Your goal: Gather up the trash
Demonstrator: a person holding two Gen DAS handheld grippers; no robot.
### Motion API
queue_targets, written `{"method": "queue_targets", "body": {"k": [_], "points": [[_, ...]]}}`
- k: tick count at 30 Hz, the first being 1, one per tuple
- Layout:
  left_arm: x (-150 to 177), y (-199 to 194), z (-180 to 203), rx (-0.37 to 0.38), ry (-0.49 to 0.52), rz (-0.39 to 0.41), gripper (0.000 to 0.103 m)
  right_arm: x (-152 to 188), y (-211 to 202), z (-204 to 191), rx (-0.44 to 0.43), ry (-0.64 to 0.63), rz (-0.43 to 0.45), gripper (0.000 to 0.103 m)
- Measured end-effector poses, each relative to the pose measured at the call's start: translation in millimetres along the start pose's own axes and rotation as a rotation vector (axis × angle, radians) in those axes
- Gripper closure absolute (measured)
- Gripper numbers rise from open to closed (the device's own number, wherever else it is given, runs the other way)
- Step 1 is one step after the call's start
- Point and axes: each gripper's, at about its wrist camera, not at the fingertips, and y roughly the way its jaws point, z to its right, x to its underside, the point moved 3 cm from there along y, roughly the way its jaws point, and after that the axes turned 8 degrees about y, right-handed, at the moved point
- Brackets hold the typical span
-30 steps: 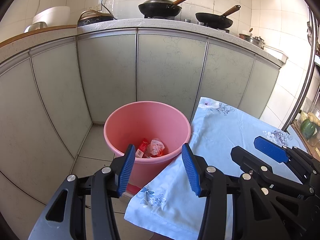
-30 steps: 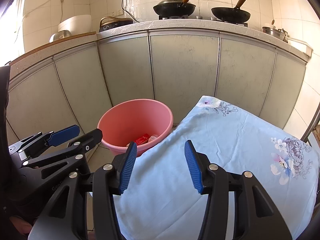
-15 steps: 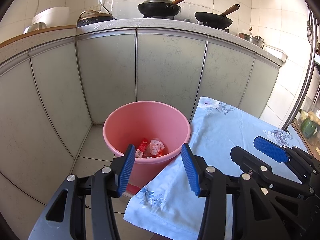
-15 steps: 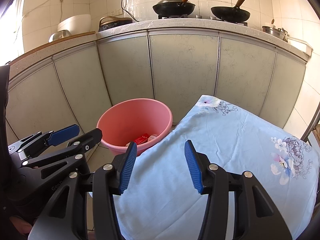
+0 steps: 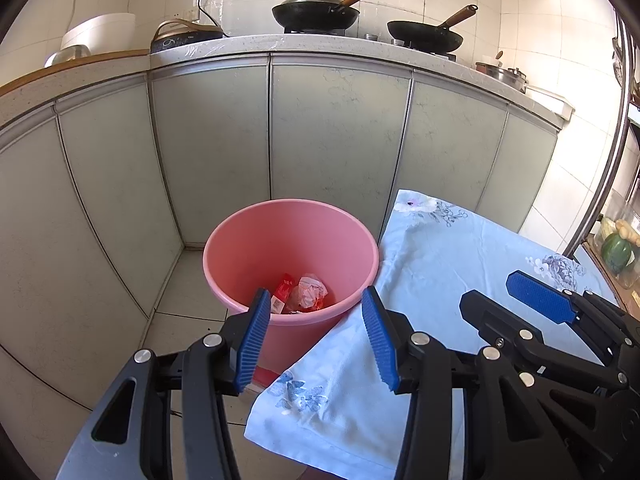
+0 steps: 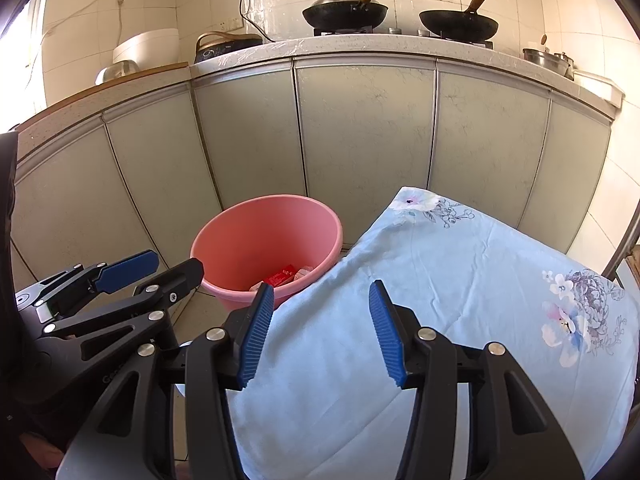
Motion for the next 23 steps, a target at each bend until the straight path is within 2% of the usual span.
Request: {"method": "queue_targets", "body": {"k": [23], "points": [[1.1, 9.1, 5.7, 0.013, 0.022, -0.020, 0.056, 3.3, 1.3, 6.9, 0.009, 0.026, -0.003, 0.053]]}}
